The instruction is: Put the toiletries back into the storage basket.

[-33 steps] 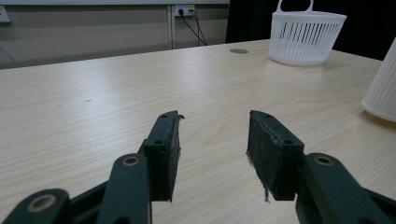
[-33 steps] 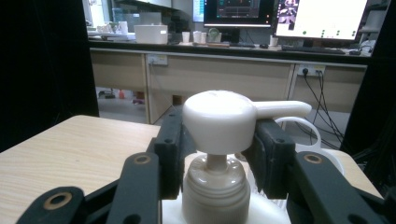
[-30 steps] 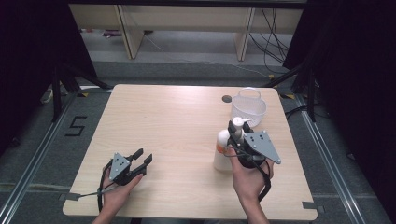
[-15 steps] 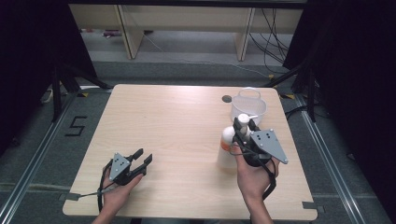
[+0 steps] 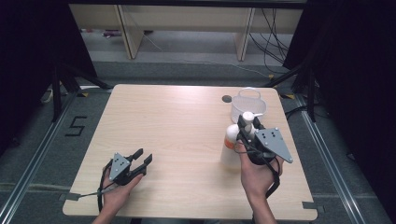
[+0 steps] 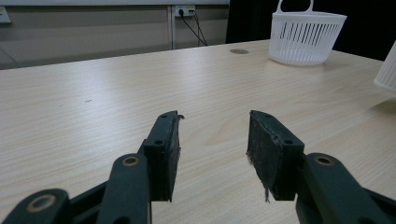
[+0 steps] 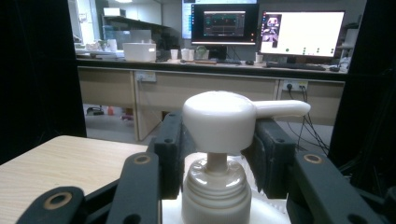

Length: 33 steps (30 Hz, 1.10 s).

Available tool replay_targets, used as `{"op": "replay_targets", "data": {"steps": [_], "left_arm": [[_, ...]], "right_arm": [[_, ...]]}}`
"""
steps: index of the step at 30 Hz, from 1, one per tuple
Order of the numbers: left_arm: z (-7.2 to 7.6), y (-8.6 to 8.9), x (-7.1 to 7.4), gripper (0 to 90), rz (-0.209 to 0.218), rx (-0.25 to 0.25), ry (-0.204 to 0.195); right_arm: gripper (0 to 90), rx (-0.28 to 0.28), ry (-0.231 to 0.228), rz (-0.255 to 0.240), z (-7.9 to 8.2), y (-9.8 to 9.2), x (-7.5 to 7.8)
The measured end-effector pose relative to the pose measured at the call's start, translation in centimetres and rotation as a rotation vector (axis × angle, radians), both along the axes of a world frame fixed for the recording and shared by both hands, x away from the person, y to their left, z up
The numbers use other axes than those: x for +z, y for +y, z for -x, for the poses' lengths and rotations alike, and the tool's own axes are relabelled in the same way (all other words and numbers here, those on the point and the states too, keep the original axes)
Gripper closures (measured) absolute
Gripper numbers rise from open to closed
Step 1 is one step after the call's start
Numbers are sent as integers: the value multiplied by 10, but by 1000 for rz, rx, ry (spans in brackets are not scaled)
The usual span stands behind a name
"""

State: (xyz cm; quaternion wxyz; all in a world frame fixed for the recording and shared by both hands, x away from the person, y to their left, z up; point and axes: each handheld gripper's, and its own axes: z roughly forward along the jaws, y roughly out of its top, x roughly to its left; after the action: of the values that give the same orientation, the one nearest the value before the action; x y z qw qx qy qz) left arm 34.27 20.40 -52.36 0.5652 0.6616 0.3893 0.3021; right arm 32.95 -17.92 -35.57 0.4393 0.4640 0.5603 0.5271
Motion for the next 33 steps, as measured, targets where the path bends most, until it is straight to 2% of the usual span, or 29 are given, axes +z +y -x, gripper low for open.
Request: {"op": "replay_targets", "data": {"steps": [1, 5, 7, 9, 13, 14, 16, 17, 22, 24, 25, 26, 27, 28, 30, 33], "left_arm": [[0, 0, 0, 529, 0, -1, -2], [0, 0, 0, 529, -2, 2, 2], [1, 0, 1, 529, -10, 7, 12], [1, 0, 1, 529, -9, 7, 15], [1, 0, 1, 528, -9, 6, 15], [1, 0, 1, 528, -10, 8, 15], [1, 0, 1, 528, -10, 8, 14], [1, 0, 1, 528, -10, 8, 14], [1, 0, 1, 528, -10, 8, 14], [1, 0, 1, 528, -10, 8, 15], [1, 1, 1, 528, -9, 8, 15], [1, 1, 1, 528, -9, 8, 15], [0, 0, 1, 528, -6, 6, 11], [1, 0, 1, 528, -9, 9, 15], [1, 0, 1, 528, -10, 8, 14], [1, 0, 1, 528, -9, 9, 15]], "right_arm": [[601, -7, -14, 8, -1, -1, 0], [601, -7, -15, -11, -1, -3, 2], [601, -19, -26, 12, -2, -6, 3], [602, -20, -5, -1, -1, -6, 4], [601, -30, -28, 14, -2, -9, 5], [601, -26, -24, 4, -2, -10, 5], [601, -36, -27, 15, -3, -13, 6], [601, -30, -26, -3, -3, -12, 6], [601, -47, -31, 12, -3, -16, 8], [601, -45, -37, -8, -4, -16, 9], [601, -54, -31, 6, -3, -18, 9], [601, -48, -29, -4, -4, -18, 10], [601, -54, -48, 6, -5, -19, 10], [601, -55, -46, 18, -5, -20, 10], [601, -56, -41, -3, -5, -20, 11], [601, -59, -44, -1, -6, -21, 12]]}}
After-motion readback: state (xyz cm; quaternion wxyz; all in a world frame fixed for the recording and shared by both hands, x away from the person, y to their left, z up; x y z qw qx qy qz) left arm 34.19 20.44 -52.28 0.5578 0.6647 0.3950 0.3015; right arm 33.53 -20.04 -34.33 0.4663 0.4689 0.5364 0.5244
